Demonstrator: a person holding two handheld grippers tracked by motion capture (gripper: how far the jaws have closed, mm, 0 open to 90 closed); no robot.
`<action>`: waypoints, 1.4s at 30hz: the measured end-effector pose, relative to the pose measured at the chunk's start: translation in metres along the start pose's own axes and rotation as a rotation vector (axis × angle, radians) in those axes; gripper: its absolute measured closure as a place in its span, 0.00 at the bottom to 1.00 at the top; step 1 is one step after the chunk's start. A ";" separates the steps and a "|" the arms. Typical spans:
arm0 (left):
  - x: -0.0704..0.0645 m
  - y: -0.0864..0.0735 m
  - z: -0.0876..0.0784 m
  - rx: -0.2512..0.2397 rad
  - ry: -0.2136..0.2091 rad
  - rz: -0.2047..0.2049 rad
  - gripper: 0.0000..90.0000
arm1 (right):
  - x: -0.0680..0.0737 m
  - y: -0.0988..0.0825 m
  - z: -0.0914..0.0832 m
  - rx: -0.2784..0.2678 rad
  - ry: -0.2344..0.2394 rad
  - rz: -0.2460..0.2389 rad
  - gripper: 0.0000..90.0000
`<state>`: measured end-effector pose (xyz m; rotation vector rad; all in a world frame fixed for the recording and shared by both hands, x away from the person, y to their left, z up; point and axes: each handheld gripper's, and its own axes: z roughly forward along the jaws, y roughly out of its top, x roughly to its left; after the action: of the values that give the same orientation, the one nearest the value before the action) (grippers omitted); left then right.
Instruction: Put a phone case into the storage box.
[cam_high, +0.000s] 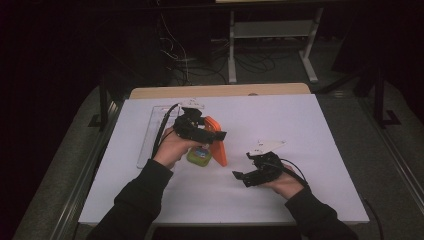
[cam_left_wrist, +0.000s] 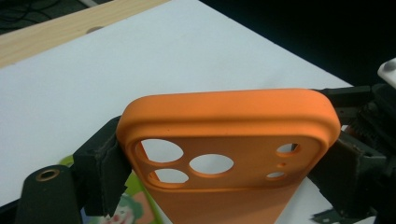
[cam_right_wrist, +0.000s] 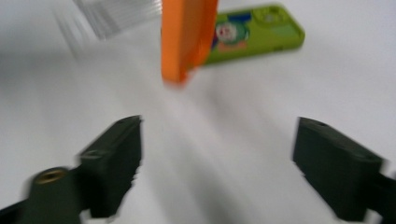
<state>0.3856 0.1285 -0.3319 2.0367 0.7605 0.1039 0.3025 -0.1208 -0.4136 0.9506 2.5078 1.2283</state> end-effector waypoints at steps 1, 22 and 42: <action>0.001 0.002 -0.002 0.004 0.008 0.005 0.17 | -0.001 -0.002 -0.001 0.007 -0.008 -0.007 0.15; 0.034 0.022 -0.047 0.021 0.174 0.008 0.17 | -0.031 -0.056 -0.036 -0.035 -0.091 0.050 0.00; 0.081 0.045 -0.092 0.048 0.350 -0.061 0.17 | -0.029 -0.056 -0.032 -0.007 -0.075 0.050 0.00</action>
<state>0.4391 0.2248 -0.2616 2.0641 1.0485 0.4197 0.2855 -0.1847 -0.4384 1.0439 2.4352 1.1919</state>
